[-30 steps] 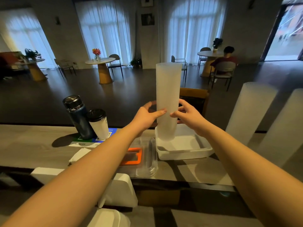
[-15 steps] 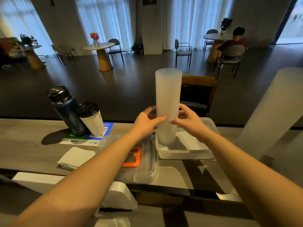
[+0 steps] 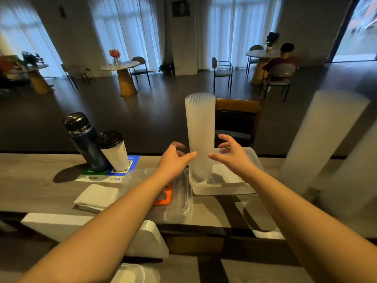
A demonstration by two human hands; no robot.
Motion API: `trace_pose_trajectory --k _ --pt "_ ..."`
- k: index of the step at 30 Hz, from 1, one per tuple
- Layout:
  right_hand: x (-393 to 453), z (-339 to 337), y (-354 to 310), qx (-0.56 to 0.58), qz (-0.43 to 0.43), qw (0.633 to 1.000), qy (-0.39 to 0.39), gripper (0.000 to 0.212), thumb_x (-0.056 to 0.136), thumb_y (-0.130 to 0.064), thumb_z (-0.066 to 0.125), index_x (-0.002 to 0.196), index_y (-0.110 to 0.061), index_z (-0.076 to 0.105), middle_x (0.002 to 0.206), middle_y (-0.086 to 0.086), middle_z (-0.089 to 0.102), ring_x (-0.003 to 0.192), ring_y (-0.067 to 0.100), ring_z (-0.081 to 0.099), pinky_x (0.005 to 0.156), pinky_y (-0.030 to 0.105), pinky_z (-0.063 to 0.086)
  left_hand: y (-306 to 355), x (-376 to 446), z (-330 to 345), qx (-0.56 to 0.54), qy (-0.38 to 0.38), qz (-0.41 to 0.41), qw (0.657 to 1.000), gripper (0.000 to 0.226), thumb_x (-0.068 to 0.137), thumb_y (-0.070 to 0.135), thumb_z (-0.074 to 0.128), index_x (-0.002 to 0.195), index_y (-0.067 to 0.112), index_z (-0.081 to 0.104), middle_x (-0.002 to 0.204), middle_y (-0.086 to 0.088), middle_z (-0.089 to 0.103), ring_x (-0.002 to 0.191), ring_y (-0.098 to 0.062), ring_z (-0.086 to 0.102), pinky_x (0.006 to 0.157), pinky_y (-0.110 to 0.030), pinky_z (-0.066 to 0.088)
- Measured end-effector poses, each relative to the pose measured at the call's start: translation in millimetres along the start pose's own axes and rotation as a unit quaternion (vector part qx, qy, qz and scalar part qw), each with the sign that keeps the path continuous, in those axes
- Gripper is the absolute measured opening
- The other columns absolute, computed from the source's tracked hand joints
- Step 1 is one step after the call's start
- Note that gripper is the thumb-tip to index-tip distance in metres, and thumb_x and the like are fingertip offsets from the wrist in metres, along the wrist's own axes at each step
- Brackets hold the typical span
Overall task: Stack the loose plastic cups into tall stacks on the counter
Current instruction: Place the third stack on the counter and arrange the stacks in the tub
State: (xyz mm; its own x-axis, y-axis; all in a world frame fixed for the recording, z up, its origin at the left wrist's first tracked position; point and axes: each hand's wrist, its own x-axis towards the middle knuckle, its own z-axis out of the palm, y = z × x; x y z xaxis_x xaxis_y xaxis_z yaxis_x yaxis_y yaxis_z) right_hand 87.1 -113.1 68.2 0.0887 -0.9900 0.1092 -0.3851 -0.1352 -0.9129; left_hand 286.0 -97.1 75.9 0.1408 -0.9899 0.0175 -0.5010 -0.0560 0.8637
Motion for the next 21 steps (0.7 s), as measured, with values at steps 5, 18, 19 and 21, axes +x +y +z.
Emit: trace_pose_trajectory --k 5,18,19,21 --pt "-35.5 -18.7 -8.3 0.003 -0.011 0.999 0.043 0.072 0.086 -0.029 0.077 0.148 -0.023 0.04 0.13 0.004 0.055 0.117 0.017 0.054 0.09 0.028 0.044 15.8 -35.5 -2.4 -0.013 -0.005 0.043 0.999 0.028 0.088 0.038 0.071 0.107 0.02 0.06 0.104 0.004 0.063 0.095 -0.011 0.06 0.086 -0.04 0.058" --pt "-135.2 -93.1 3.0 0.02 -0.02 0.989 0.144 0.07 0.082 -0.041 0.078 0.142 -0.03 0.044 0.121 -0.005 0.056 0.109 0.013 0.058 0.08 0.024 0.051 80.9 -105.1 78.3 -0.072 -0.186 0.087 0.976 0.042 0.091 0.037 0.068 0.128 0.026 0.053 0.12 0.001 0.058 0.106 -0.012 0.057 0.082 -0.031 0.056" --pt "-142.3 -101.0 7.9 0.029 -0.012 0.988 0.154 0.071 0.082 -0.042 0.078 0.142 -0.03 0.044 0.12 -0.005 0.056 0.109 0.013 0.058 0.079 0.023 0.05 85.6 -107.4 86.4 -0.077 -0.195 0.091 0.974 0.044 0.091 0.037 0.068 0.13 0.026 0.052 0.121 0.0 0.057 0.106 -0.012 0.057 0.08 -0.029 0.055" --pt "-154.7 -115.7 18.4 0.04 0.003 0.985 0.168 0.07 0.081 -0.044 0.078 0.141 -0.03 0.046 0.119 -0.006 0.056 0.109 0.012 0.058 0.08 0.022 0.05 94.6 -110.2 101.0 -0.077 -0.212 0.098 0.969 0.048 0.091 0.037 0.068 0.135 0.028 0.049 0.124 0.0 0.055 0.109 -0.013 0.056 0.079 -0.026 0.054"
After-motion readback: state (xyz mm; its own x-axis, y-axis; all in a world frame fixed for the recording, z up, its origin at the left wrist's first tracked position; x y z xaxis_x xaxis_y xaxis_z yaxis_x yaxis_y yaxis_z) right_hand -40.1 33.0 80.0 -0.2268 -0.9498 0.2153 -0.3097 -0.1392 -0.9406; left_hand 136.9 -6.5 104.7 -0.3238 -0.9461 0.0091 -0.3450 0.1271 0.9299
